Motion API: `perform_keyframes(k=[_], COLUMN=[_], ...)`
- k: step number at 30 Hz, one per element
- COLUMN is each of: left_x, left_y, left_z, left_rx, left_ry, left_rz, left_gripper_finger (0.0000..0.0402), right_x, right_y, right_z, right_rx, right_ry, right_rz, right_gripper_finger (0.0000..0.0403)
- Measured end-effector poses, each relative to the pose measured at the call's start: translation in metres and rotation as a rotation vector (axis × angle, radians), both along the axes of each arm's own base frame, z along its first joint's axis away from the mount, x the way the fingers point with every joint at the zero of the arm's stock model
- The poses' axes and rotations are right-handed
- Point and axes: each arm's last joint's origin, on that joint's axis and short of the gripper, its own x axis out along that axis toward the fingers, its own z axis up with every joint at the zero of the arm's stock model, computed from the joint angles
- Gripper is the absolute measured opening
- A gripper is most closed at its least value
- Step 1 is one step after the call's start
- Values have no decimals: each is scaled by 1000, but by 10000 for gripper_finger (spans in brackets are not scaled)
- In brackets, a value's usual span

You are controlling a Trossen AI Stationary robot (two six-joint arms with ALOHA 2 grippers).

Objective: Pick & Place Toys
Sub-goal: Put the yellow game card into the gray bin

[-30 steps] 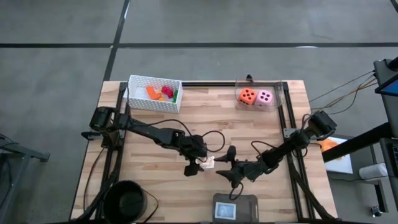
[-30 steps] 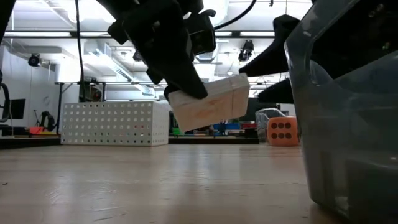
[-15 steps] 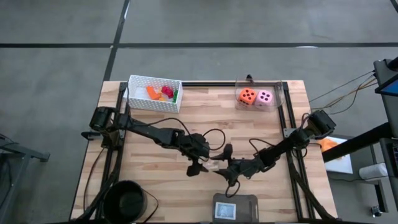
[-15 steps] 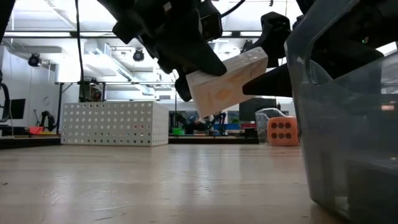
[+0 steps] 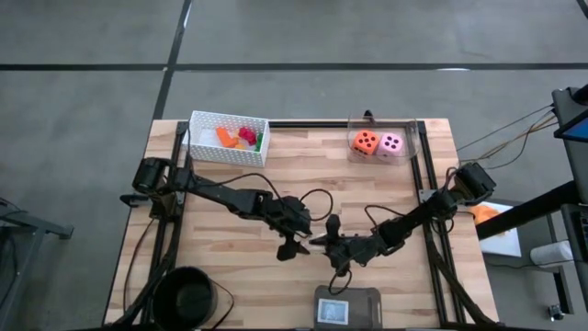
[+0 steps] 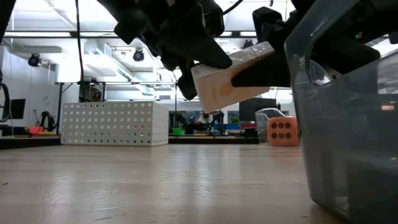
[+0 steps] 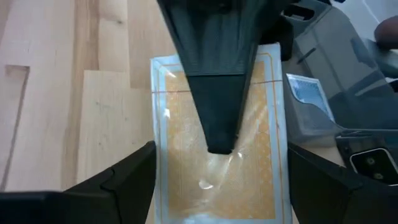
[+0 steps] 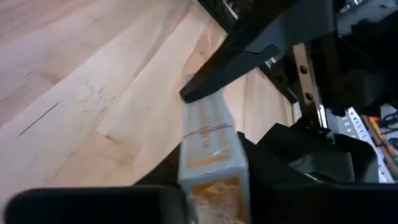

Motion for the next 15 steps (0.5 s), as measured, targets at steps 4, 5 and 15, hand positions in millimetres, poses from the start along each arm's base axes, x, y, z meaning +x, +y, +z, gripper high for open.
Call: perform_keyframes(k=[4, 5, 15], left_x=[1, 0, -8], left_y=[0, -1, -7], left_z=[1, 1, 13], left_rx=[43, 55, 155], left_ry=[-30, -38, -291], left_rz=[-19, -33, -41], left_gripper_finger=[269, 276, 311], right_x=[0, 0, -4], right_y=[-1, -1, 8], right_z=[-1, -1, 2], right_rx=[18, 17, 47], right_ry=[0, -2, -25], right_rz=[-14, -21, -9], right_gripper_finger=[60, 60, 60])
